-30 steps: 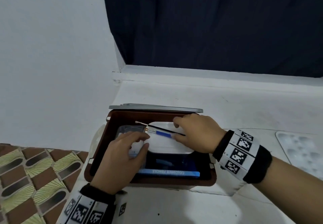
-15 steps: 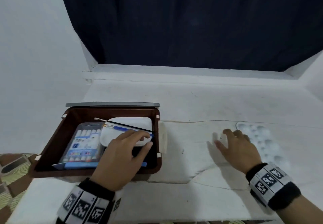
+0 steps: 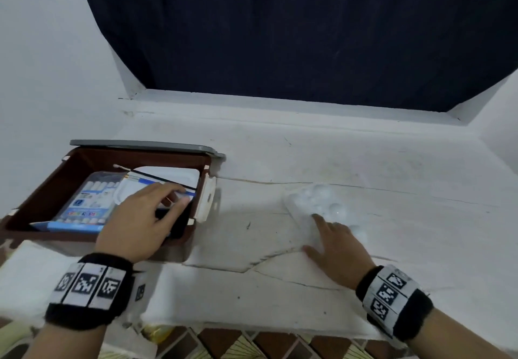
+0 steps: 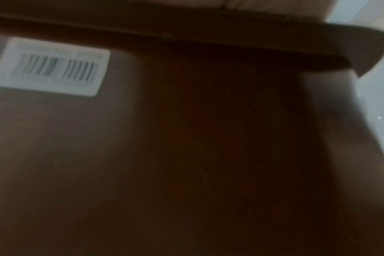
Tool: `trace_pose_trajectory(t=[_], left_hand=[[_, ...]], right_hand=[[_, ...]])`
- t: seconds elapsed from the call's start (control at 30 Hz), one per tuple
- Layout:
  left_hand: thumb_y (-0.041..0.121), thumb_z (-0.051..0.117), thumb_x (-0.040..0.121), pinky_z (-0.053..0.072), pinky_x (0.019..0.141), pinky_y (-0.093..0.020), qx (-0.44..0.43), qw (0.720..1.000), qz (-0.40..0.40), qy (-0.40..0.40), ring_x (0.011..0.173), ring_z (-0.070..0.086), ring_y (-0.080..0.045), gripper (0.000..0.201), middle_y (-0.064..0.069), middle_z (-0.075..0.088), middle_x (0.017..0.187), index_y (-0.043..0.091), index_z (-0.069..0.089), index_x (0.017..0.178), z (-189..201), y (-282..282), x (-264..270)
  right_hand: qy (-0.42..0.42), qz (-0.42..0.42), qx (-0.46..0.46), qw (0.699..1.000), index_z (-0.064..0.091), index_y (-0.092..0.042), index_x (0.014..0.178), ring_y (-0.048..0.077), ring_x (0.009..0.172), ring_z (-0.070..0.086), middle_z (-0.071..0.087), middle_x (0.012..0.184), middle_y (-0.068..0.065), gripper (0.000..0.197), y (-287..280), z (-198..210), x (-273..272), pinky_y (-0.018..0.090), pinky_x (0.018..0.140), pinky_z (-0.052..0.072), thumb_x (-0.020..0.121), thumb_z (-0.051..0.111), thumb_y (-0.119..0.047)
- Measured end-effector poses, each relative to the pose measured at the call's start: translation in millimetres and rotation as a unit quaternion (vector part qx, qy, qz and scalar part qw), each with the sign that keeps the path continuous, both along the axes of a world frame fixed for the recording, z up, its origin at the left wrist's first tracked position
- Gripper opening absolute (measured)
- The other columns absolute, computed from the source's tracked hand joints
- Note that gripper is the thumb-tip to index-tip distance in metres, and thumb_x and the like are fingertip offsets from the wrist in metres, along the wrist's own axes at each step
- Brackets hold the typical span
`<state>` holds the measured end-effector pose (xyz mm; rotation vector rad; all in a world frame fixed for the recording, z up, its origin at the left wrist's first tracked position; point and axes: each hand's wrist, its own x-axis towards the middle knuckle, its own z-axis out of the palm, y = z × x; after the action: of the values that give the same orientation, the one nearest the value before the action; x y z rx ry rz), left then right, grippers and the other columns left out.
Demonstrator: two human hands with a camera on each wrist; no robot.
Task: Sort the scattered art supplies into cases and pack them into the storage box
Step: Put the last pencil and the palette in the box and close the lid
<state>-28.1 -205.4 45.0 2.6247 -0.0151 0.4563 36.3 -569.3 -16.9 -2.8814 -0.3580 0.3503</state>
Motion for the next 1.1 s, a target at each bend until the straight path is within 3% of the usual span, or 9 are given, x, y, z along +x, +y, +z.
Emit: trace_pose_trajectory(t=[0.17,0.43,0.6,0.7,0.8,0.87,0.97,1.03,1.1], left_hand=[[0.059,0.043,0.094,0.052,0.074,-0.034,0.006,1.0,0.013,-0.011,0.083,0.06,-0.007,0.032,0.017,0.064,0.091,0.036,0.062,0.105,-1,-2,-1],[0.059,0.044,0.093,0.052,0.076,-0.035,-0.001,1.0,0.026,-0.003,0.085,0.06,-0.008,0.031,0.016,0.065,0.092,0.036,0.062,0.102,-1,-2,-1],[0.062,0.039,0.093,0.053,0.076,-0.036,0.001,1.0,0.031,0.0,0.085,0.059,-0.007,0.034,0.016,0.064,0.093,0.037,0.06,0.101,0,-2,-1],[0.065,0.034,0.093,0.053,0.076,-0.035,0.004,1.0,0.028,0.005,0.085,0.059,-0.005,0.038,0.017,0.064,0.094,0.038,0.059,0.102,1,-1,-1],[0.068,0.031,0.092,0.054,0.077,-0.033,0.005,1.0,0.027,0.016,0.087,0.059,-0.003,0.04,0.018,0.063,0.094,0.04,0.058,0.104,0,0,0],[0.068,0.03,0.093,0.054,0.078,-0.034,0.006,0.999,0.026,0.019,0.088,0.059,-0.002,0.039,0.018,0.062,0.095,0.041,0.056,0.104,-2,3,1],[0.067,0.031,0.094,0.053,0.079,-0.033,-0.001,1.0,0.02,0.015,0.089,0.058,-0.001,0.037,0.019,0.061,0.095,0.041,0.055,0.105,-4,3,1],[0.065,0.035,0.094,0.053,0.077,-0.032,-0.016,1.0,0.016,-0.001,0.085,0.059,-0.002,0.035,0.019,0.061,0.092,0.04,0.057,0.103,-4,2,-1],[0.063,0.035,0.094,0.053,0.075,-0.032,-0.021,1.0,0.01,-0.01,0.083,0.059,-0.003,0.035,0.019,0.061,0.09,0.039,0.058,0.103,-4,3,-1]], right_hand=[[-0.036,0.076,-0.061,0.995,0.033,-0.028,0.141,0.029,0.122,0.042,0.034,0.138,0.005,0.066,20,2,4,0.045,0.098,0.045,0.09,0.049,-0.066],[-0.045,0.155,-0.071,0.984,0.039,-0.031,0.138,0.025,0.109,0.05,0.043,0.129,0.004,0.057,23,6,15,0.037,0.093,0.048,0.091,0.047,-0.063],[-0.034,0.075,0.144,0.986,0.053,-0.033,0.123,0.013,0.097,0.056,0.057,0.109,-0.006,0.038,32,35,11,0.026,0.083,0.045,0.091,0.056,-0.054],[-0.033,0.016,0.31,0.95,0.058,-0.035,0.109,0.004,0.07,0.059,0.065,0.096,-0.005,0.015,43,56,5,0.023,0.062,0.048,0.097,0.053,-0.042],[0.005,-0.035,0.414,0.909,0.06,-0.03,0.102,0.009,0.044,0.038,0.06,0.065,-0.009,0.013,52,67,0,0.021,0.044,0.034,0.101,0.049,-0.035],[0.025,-0.059,0.433,0.899,0.06,-0.033,0.098,0.016,0.051,0.039,0.05,0.057,-0.002,0.014,57,71,0,0.027,0.05,0.034,0.101,0.047,-0.037],[0.039,-0.123,0.481,0.867,0.064,-0.035,0.102,0.022,0.078,0.062,0.065,0.09,0.013,0.018,62,69,5,0.036,0.072,0.051,0.102,0.046,-0.039],[0.075,-0.164,0.547,0.818,0.067,-0.031,0.104,0.03,0.099,0.066,0.069,0.105,0.008,0.019,64,68,7,0.045,0.085,0.054,0.102,0.048,-0.036],[0.134,-0.196,0.611,0.755,0.067,-0.024,0.109,0.035,0.104,0.066,0.069,0.115,0.01,0.021,67,71,6,0.044,0.079,0.053,0.101,0.052,-0.037]])
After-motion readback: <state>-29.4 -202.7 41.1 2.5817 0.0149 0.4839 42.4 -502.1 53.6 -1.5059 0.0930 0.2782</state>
